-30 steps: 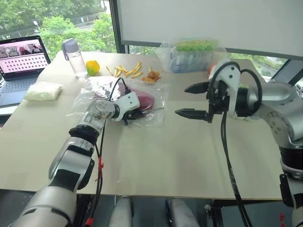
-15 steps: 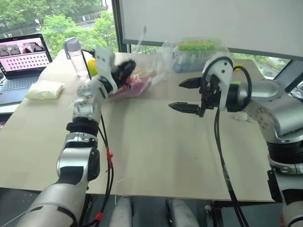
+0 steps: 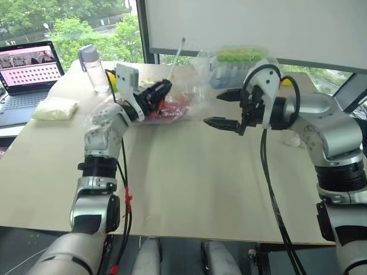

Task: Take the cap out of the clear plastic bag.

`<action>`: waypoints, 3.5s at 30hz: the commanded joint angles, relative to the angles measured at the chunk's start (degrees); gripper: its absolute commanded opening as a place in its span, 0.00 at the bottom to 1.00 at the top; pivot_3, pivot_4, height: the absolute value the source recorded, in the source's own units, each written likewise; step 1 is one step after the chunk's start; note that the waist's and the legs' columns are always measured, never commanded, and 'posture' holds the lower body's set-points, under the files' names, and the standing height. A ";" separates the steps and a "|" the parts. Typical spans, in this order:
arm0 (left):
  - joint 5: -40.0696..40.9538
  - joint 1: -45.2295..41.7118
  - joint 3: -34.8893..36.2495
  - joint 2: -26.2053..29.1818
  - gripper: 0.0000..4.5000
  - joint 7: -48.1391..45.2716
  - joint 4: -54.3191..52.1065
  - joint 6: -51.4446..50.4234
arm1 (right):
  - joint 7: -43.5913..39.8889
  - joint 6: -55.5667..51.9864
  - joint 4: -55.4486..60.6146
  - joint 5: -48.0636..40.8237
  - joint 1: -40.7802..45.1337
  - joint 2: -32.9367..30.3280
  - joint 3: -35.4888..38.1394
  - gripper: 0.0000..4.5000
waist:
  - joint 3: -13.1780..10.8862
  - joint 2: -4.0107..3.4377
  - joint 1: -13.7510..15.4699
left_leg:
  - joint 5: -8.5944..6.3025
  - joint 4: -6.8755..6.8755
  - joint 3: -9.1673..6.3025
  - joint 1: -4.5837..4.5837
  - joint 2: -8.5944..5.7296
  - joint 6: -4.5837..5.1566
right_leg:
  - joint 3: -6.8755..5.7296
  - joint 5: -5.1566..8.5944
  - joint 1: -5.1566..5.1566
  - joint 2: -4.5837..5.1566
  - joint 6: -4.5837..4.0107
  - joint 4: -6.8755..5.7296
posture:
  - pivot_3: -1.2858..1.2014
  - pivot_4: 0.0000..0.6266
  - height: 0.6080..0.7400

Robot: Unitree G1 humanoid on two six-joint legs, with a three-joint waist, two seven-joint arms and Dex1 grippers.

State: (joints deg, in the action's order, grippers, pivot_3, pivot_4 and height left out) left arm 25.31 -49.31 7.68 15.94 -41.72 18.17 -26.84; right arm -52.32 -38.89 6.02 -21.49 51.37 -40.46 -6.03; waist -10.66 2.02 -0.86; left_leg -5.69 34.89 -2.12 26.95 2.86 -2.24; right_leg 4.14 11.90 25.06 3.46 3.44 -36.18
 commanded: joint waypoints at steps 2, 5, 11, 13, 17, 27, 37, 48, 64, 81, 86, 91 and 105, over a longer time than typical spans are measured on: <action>4.43 8.16 -9.65 -0.94 0.14 -4.20 -17.40 -9.71 | 0.10 5.03 -4.20 3.21 2.29 -4.40 4.11 1.00 | 0.00 0.00 0.08 | 0.00 0.00 0.00 0.00 -0.01 0.00 | 0.00 -0.03 -0.03 0.01 -0.03 0.05 | 0.52 0.24 1.00; 6.78 13.30 -13.36 -1.99 0.14 -3.18 -24.00 -15.92 | 0.10 7.66 -7.03 4.83 2.01 -6.72 5.20 1.00 | 0.00 0.00 -0.08 | 0.00 -0.04 0.00 -0.02 0.00 0.00 | 0.01 -0.15 -0.01 0.00 -0.25 0.05 | 0.52 0.24 1.00; 6.24 15.01 -15.45 1.35 0.14 -4.32 -26.99 -18.31 | 0.50 11.13 -10.93 7.66 2.11 -9.16 6.22 1.00 | 0.02 -0.04 -0.66 | 0.02 -0.04 0.01 -0.27 0.00 0.03 | 0.03 -0.04 -0.08 -0.01 -0.06 0.00 | 0.52 0.24 1.00; 6.06 14.59 -15.80 2.50 0.14 -5.46 -26.64 -17.70 | 0.72 11.26 -11.08 7.73 2.23 -9.05 6.57 1.00 | 0.02 -0.04 -1.02 | 0.02 -0.06 0.02 -0.47 0.01 0.03 | 0.04 0.00 -0.25 -0.01 -0.12 0.02 | 0.52 0.24 1.00; 3.77 13.97 -17.61 4.50 0.14 -7.44 -24.90 -15.30 | 1.35 11.01 -10.20 7.91 1.84 -7.92 6.60 1.00 | 0.02 -0.04 -1.44 | 0.02 -0.09 0.02 -0.53 0.00 0.03 | 0.04 0.26 -0.35 0.00 -0.47 0.04 | 0.52 0.24 1.00; 1.27 15.23 -22.05 5.74 0.85 -10.19 -27.99 -12.32 | 2.01 10.15 -8.35 7.77 1.34 -6.93 6.97 1.00 | 0.01 -0.05 -1.52 | 0.02 -0.08 0.02 -0.56 0.00 0.03 | 0.05 0.27 -0.43 0.00 -0.43 0.04 | 0.52 0.24 1.00; -0.02 15.67 -23.62 10.35 0.98 -14.19 -32.07 -11.12 | 2.36 9.53 -7.09 7.43 0.17 -6.96 7.48 1.00 | 0.01 -0.05 -1.60 | 0.02 -0.08 0.01 -0.59 0.00 0.03 | 0.05 0.30 -0.46 0.00 -0.48 0.05 | 0.52 0.24 1.00; -4.71 17.29 -30.79 15.14 0.98 -11.98 -35.46 -17.78 | 2.66 9.54 -7.45 7.49 0.27 -6.25 7.11 1.00 | 0.00 -0.08 -1.43 | 0.01 -0.08 0.02 -0.63 0.01 0.03 | 0.05 0.34 -0.51 0.01 -0.48 0.06 | 0.52 0.24 1.00; -6.84 22.55 -34.66 14.13 0.50 -8.78 -36.71 -22.50 | 2.62 9.16 -6.56 7.33 -0.38 -6.77 7.50 1.00 | 0.00 -0.08 -1.54 | 0.01 -0.09 0.01 -0.77 0.01 0.03 | 0.04 0.38 -0.64 0.01 -0.49 0.07 | 0.52 0.24 1.00; 7.33 17.07 -1.29 11.70 0.21 -3.00 -23.30 -23.30 | 2.25 11.30 -11.52 8.33 3.57 -3.96 5.70 1.00 | -0.01 -0.10 -1.76 | 0.01 -0.09 0.01 -0.79 0.01 0.03 | 0.03 0.38 -0.61 0.01 -0.49 0.05 | 0.52 0.24 1.00; 6.26 18.01 8.50 13.83 0.21 5.01 -21.83 -22.13 | -0.12 12.75 -12.56 8.07 3.77 -1.81 3.81 1.00 | -0.01 -0.10 -1.72 | 0.01 -0.16 0.01 -0.79 0.01 0.04 | 0.03 0.30 -0.63 0.01 -0.27 0.08 | 0.52 0.24 1.00; -2.19 21.93 8.79 16.98 0.21 12.06 -20.89 -15.22 | -6.16 10.77 -11.69 6.54 2.97 -1.21 1.35 1.00 | -0.01 -0.11 -1.52 | 0.00 -0.16 0.01 -0.79 0.01 0.03 | 0.03 0.25 -0.64 0.01 -0.20 0.07 | 0.52 0.24 1.00; -13.40 31.57 17.62 18.80 0.21 26.92 -7.35 3.82 | -22.66 2.59 -3.25 -1.04 -1.26 -3.53 -3.62 1.00 | -0.01 -0.10 -1.34 | -0.29 -0.17 0.02 -0.80 0.06 -0.44 | -0.03 0.34 -0.57 0.03 -0.54 0.06 | 0.52 0.24 1.00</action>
State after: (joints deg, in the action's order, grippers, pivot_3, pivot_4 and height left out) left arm 12.79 -17.21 23.09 33.36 -15.78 8.59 -26.75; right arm -74.92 -35.69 1.16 -21.58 48.44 -43.86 -10.86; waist -10.67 1.92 -2.21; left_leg -5.98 34.72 -2.10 26.16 2.92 -2.68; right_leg 4.11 12.24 24.49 3.49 2.90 -36.11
